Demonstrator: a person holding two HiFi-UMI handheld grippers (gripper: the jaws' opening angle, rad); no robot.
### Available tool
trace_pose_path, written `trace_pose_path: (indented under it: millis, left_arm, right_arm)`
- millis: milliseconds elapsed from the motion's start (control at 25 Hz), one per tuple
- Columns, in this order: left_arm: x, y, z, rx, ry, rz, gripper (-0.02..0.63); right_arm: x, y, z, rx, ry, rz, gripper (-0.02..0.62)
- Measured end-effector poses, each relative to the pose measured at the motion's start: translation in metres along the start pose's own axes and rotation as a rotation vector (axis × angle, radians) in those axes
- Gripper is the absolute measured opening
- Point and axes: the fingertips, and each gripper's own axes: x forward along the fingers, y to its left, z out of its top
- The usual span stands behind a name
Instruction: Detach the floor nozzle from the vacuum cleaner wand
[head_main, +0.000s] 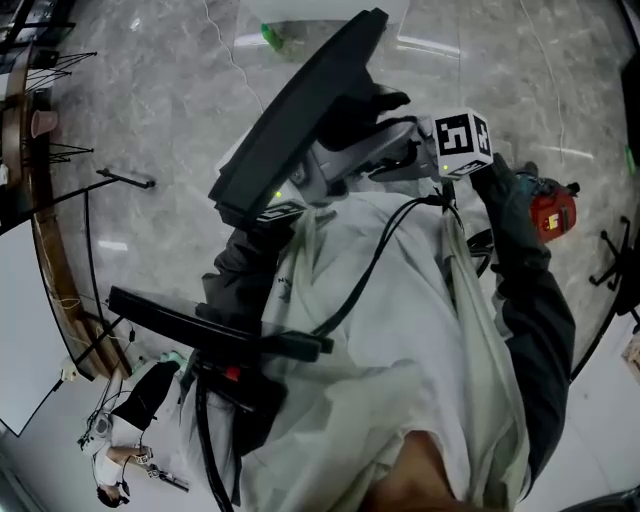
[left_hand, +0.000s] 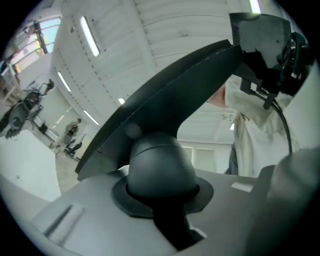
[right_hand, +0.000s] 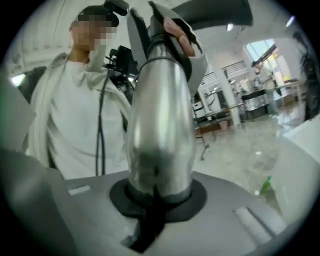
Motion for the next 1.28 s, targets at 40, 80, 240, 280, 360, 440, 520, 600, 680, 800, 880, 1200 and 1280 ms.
trace_pose_path:
  millis: [40, 80, 240, 280, 360, 440, 520, 600, 680, 800, 880, 1200, 1280]
  left_arm:
    - [-0.004, 0.009, 0.002, -0.019, -0.009, 0.051, 0.078]
    - [-0.009, 0.021, 0.003, -0.038, -0.023, 0.120, 0.077]
    - [-0.046, 0.078, 0.007, -0.117, -0.093, 0.530, 0.077]
    - [-0.057, 0.089, 0.008, -0.122, -0.094, 0.633, 0.077]
    - [-0.069, 0.100, 0.010, -0.120, -0.087, 0.724, 0.075]
    - [-0.068, 0.090, 0.011, -0.110, -0.089, 0.623, 0.077]
    - [-0.057, 0.061, 0.011, -0.071, -0.074, 0.401, 0.084]
    - [-0.047, 0.034, 0.010, -0.024, -0.048, 0.223, 0.091]
    - [-0.042, 0.025, 0.011, -0.009, -0.038, 0.163, 0.094]
    - [-0.042, 0.035, 0.013, -0.032, -0.048, 0.223, 0.094]
    - [-0.050, 0.052, 0.012, -0.070, -0.068, 0.346, 0.087]
    - [-0.090, 0.087, 0.007, -0.146, -0.080, 0.642, 0.080]
    - [-0.084, 0.066, 0.012, -0.105, -0.061, 0.471, 0.084]
  right_arm:
    - [0.002, -0.015, 0.000, 0.009, 0.008, -0.118, 0.037]
    - [0.002, -0.031, 0.000, 0.019, 0.025, -0.260, 0.035]
    - [-0.029, -0.092, -0.007, 0.037, 0.174, -1.016, 0.035]
    - [-0.038, -0.101, -0.009, 0.033, 0.211, -1.153, 0.035]
    - [-0.044, -0.109, -0.010, 0.023, 0.247, -1.260, 0.037]
    - [-0.035, -0.108, -0.009, 0.003, 0.239, -1.171, 0.037]
    - [-0.016, -0.092, -0.006, -0.035, 0.198, -0.918, 0.041]
    - [0.002, -0.059, -0.004, -0.074, 0.148, -0.568, 0.041]
    - [0.013, -0.027, -0.003, -0.086, 0.111, -0.266, 0.040]
    - [0.013, -0.032, 0.000, -0.044, 0.077, -0.242, 0.038]
    - [0.007, -0.062, -0.002, -0.005, 0.108, -0.504, 0.037]
    - [-0.011, -0.112, -0.016, 0.000, 0.235, -1.204, 0.037]
    - [0.008, -0.102, -0.012, -0.032, 0.183, -0.980, 0.041]
